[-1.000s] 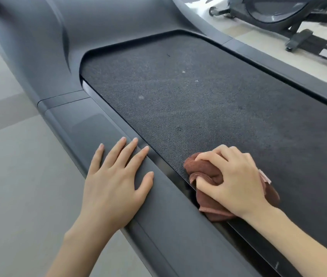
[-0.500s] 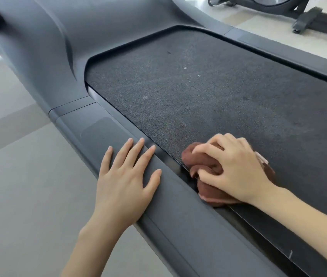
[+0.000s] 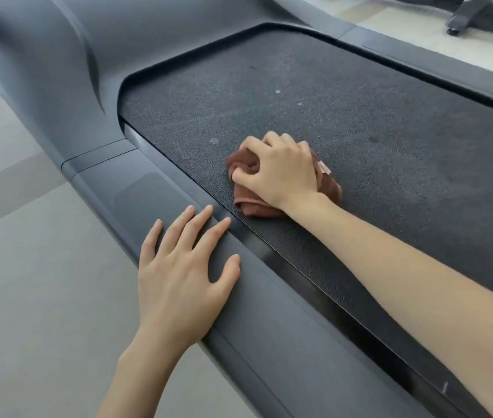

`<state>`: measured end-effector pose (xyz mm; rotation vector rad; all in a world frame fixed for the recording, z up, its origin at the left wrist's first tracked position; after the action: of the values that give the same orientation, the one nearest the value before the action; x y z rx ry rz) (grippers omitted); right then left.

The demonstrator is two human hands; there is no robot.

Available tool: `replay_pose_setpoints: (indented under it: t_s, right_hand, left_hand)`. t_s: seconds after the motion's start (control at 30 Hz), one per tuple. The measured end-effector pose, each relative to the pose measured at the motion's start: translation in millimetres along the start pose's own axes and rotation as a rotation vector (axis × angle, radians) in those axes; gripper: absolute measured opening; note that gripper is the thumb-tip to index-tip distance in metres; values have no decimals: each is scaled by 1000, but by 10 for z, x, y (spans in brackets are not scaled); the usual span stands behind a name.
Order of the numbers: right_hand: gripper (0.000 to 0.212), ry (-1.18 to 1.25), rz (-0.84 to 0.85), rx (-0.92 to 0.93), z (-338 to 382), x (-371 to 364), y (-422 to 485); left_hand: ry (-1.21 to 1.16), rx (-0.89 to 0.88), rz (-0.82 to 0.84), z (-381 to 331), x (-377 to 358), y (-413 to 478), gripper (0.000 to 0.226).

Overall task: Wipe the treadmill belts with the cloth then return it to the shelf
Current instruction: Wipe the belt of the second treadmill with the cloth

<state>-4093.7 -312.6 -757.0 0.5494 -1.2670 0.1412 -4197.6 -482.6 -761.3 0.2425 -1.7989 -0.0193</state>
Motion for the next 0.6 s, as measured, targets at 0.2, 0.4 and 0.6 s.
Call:
replay_pose_setpoints:
  t_s: [0.2,0.4,0.6]
  right_hand:
    - [37,-46,-5,-38,53,-122,225]
    - [44,-16,45,52,-227,388,-811]
    - [39,-16,29,19,-895,846,-1652]
  left_hand:
    - [-16,10,15,-1,25,-31,61]
    - [-23,-32,22,6,45,-39,68]
    - [-158,-125,47,-343,-10,146,51]
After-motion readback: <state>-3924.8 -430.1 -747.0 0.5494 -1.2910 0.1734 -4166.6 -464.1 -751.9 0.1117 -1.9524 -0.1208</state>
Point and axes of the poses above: each hand's wrist, its own y-axis towards the middle knuckle, its own x-axis out of the back of the hand, z = x × y, the point moved 3 cm from there along y, towards the middle knuckle, and after that the axes turned 2 degrees about y, right-handed, at the moved point
